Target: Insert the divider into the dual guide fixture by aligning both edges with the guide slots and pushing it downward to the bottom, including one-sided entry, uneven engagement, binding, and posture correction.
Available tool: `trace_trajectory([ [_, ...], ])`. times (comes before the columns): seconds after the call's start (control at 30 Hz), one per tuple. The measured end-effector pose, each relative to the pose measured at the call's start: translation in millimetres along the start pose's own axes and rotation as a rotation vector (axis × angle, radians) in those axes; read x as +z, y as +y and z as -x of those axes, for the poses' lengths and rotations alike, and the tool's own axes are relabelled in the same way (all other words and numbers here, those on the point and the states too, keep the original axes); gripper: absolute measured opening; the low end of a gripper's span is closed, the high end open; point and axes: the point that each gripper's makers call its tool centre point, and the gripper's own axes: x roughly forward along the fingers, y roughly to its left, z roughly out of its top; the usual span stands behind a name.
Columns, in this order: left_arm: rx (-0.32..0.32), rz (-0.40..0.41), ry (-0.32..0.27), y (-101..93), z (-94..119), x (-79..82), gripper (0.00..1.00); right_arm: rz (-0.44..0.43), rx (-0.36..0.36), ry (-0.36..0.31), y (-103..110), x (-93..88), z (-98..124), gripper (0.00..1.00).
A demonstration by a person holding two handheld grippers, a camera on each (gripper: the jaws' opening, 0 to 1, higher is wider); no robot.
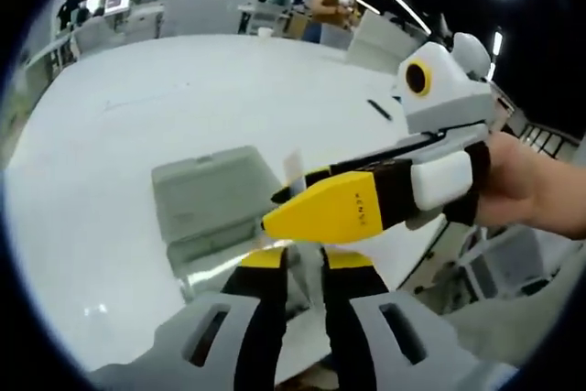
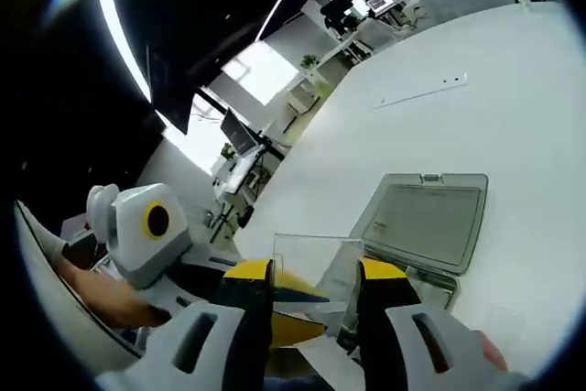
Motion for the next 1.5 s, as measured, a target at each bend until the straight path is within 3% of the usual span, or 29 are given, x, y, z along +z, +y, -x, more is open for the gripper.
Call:
trace_trajectory([
  [0.4,0.034,0.013,-0.007,0.5,-1,2.8,0.1,0.016,-0.058,-0.002,-6,-2.6,1,0.31],
  [1.07,0.055,-0.008,0.004,-5.0,-2,-1.1,0.03,0.002,-0.076,-0.006,-3,-6.5,4,0.31],
  [1.5,0.025,0.022,-0.006,-8.9,-2,-0.5,0.03,0.01,-0.088,-0.002,-3,-7.2,6,0.31],
])
